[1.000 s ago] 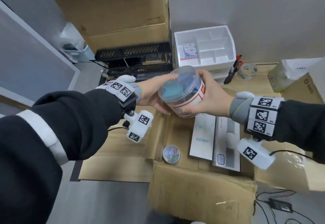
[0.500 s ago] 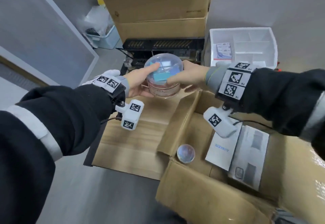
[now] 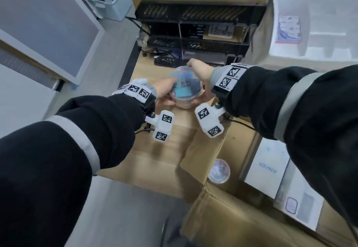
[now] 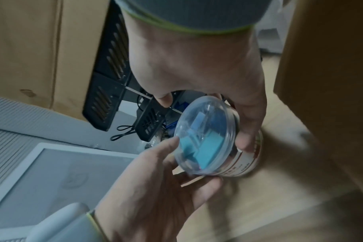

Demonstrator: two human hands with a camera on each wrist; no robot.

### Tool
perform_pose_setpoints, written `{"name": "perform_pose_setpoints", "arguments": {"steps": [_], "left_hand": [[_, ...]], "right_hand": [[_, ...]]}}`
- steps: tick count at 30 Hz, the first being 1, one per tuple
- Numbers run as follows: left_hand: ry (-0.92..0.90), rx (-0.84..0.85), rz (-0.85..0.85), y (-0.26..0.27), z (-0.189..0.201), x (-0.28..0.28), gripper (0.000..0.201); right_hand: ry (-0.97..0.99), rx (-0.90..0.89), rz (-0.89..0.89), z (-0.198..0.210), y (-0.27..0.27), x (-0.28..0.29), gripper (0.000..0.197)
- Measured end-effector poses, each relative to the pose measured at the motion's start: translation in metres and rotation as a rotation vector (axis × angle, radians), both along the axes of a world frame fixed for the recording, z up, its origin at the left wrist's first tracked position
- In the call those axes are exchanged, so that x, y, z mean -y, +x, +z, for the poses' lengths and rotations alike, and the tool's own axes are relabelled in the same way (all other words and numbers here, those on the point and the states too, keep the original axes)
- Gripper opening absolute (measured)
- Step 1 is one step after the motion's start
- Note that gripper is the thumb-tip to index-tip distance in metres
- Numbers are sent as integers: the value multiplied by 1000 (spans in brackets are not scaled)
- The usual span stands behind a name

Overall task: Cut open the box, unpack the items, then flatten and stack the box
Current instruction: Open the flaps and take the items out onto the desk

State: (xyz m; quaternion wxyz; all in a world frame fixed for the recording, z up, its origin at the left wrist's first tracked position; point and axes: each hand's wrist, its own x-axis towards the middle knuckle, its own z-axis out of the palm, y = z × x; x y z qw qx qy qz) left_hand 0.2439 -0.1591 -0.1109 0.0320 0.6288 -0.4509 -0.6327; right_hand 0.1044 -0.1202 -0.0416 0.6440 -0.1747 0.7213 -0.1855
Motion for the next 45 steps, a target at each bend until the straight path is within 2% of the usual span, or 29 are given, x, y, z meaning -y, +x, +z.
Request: {"name": "perform_pose_setpoints", "arguments": {"steps": [3,7,12,15,16,18,20,24,28,31,33,35,38,40,42,45], "left_hand": [[1,5,20,-1,-11,11,39],[22,-19,95,-3,-17,21,40],[3,-39,177,-6,-18,26,28],[21,-10,189,-9,-8,21,37],[20,9,174,-10,-5,20,36],[-23,95,123,-11,5,19,20],[-22,154,77,-13,20,12,14],[-31,231,-149,-20,46,2,25],[-163,172,-392,-45,82,-26,24],[-125,114,-571,-61,97,-54,39],[-69,106,-692,-69,106,-74,49],[-56,167,-798,-80,110,-94,55],[-44,247,-843,-89,98,-109,39],[-11,299,-861,-90,93,-113,32],[-1,332,-887,-90,95,-117,33],[21,364,-902,-91,102,-123,31]], "right_hand": [[50,64,-73,-14,5,10,58],[44,78,-160,-26,7,21,58],[24,61,-200,-12,2,25,47],[43,100,-161,4,-6,24,37],[33,112,-136,12,-8,24,35],[18,75,-81,28,-12,22,29],[-21,57,-54,40,-22,15,32],[-124,124,48,73,-45,-7,22],[-124,265,195,99,-86,-63,29],[48,286,339,77,-107,-113,31],[185,196,433,47,-107,-140,27],[244,77,479,14,-101,-161,24],[172,-67,480,-23,-79,-178,27],[147,-67,555,-34,-59,-181,18],[170,-62,628,-44,-44,-184,14],[211,-57,725,-62,-32,-193,35]]}}
